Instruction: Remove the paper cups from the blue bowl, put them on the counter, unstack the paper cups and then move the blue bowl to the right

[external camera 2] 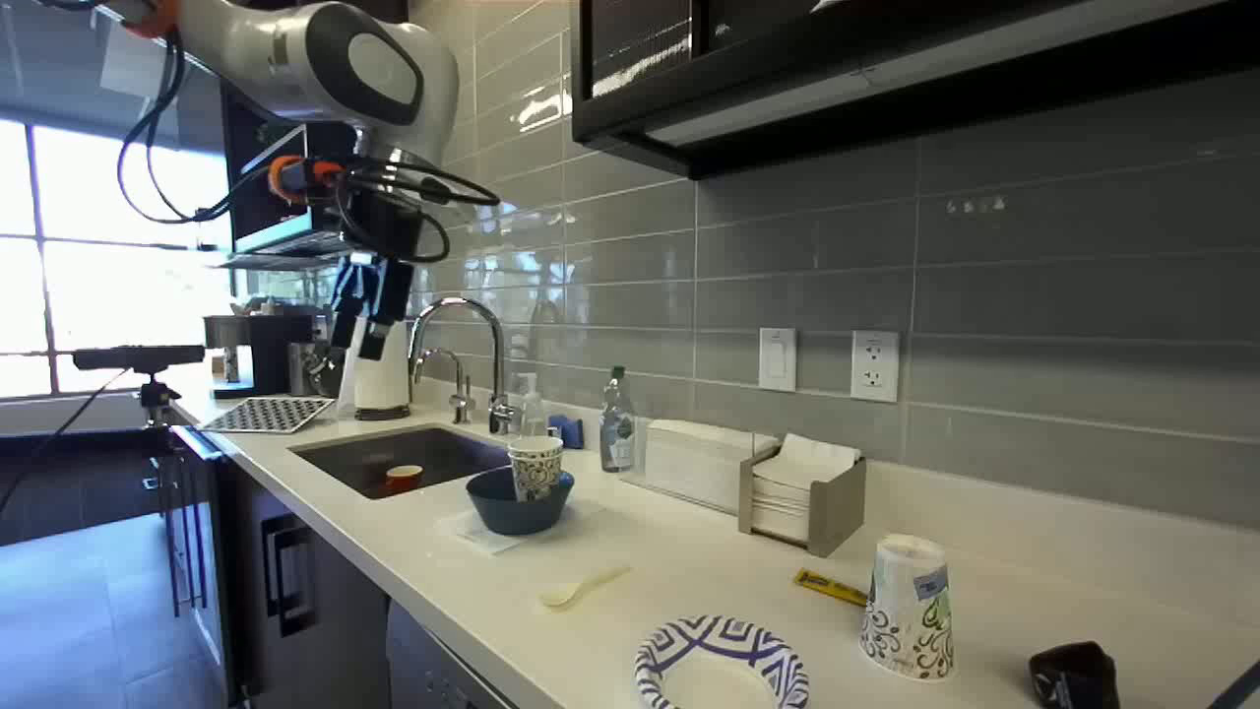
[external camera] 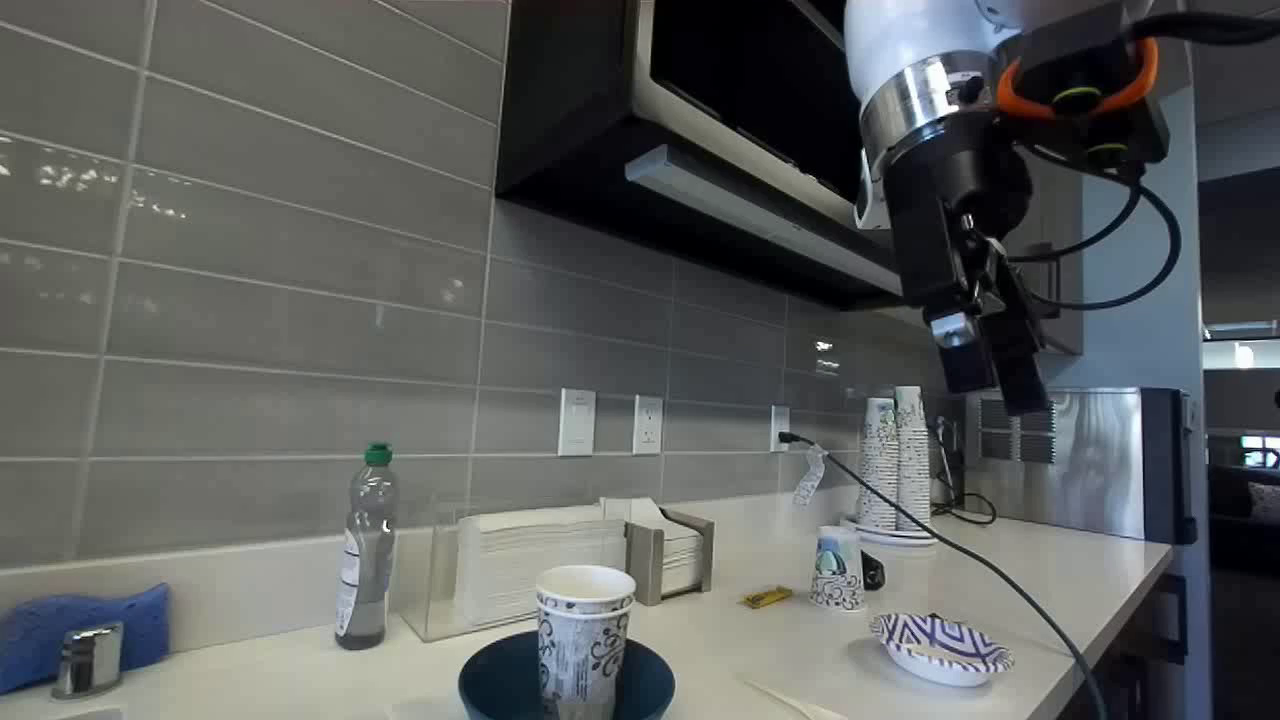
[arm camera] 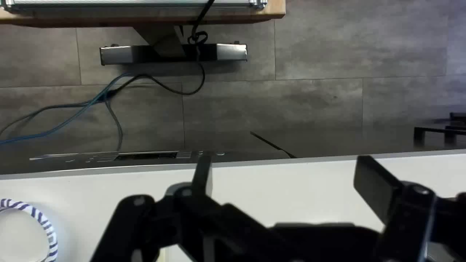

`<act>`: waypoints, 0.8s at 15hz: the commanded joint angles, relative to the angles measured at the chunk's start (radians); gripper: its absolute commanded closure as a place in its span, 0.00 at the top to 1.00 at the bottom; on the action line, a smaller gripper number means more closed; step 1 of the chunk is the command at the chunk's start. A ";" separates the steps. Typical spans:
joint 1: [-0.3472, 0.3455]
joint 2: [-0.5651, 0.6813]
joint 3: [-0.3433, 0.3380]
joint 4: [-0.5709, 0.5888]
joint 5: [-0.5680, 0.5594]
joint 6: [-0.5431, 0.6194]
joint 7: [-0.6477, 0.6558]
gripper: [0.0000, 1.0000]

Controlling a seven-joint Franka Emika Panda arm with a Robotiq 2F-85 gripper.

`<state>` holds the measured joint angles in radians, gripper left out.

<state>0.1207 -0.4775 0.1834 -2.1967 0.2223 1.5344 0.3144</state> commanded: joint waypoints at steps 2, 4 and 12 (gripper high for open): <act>-0.008 0.000 0.006 0.003 0.002 -0.003 -0.002 1.00; -0.008 0.000 0.006 0.003 0.002 -0.003 -0.002 1.00; -0.013 0.127 0.025 -0.003 0.004 0.217 0.028 1.00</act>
<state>0.1180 -0.4233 0.1906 -2.2027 0.2223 1.6458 0.3224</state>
